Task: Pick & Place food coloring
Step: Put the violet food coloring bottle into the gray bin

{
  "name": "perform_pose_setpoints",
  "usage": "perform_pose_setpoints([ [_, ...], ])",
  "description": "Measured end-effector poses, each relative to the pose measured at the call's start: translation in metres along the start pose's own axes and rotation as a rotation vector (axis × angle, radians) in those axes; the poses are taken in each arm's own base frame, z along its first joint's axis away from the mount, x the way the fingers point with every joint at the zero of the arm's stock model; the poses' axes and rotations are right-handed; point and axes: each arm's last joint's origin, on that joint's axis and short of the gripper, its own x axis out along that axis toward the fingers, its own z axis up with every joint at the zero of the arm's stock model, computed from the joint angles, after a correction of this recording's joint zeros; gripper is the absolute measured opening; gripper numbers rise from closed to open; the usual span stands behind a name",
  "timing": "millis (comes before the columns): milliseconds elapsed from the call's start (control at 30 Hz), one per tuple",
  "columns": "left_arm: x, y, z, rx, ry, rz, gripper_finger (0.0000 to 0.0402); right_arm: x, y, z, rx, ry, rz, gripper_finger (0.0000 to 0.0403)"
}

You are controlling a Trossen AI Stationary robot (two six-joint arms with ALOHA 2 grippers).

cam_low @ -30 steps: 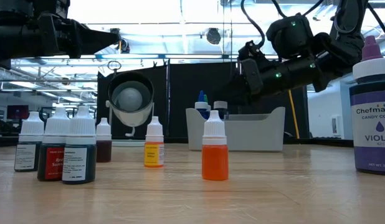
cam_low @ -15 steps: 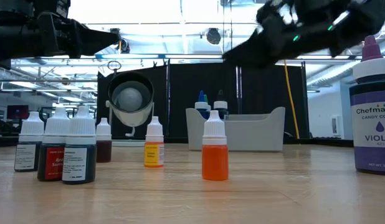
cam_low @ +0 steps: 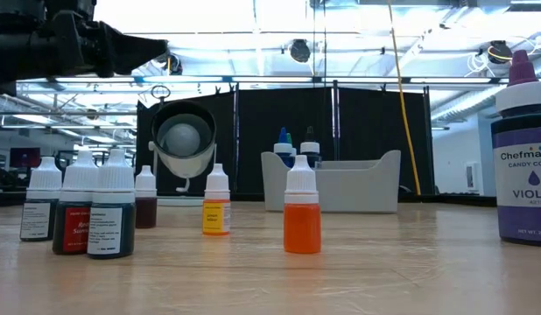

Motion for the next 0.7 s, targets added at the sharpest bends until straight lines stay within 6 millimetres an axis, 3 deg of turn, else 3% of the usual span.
perform_pose_setpoints([
  [100,0.000,0.000,0.001,0.002,-0.010,0.004,0.0047,-0.013,0.032,0.015,-0.079,0.044,-0.144,0.0258],
  [233,0.000,0.001,0.003,-0.006,-0.033,0.006,0.0047,-0.023,0.058,0.009,-0.091,0.076,-0.265,0.0258],
  [533,0.000,0.002,0.004,-0.042,-0.047,0.009,0.0047,-0.013,0.073,-0.047,0.079,0.170,-0.251,0.0258],
  [700,0.000,0.002,0.004,-0.048,-0.047,0.009,0.0047,-0.010,0.077,-0.064,0.125,0.169,-0.233,0.0258],
])
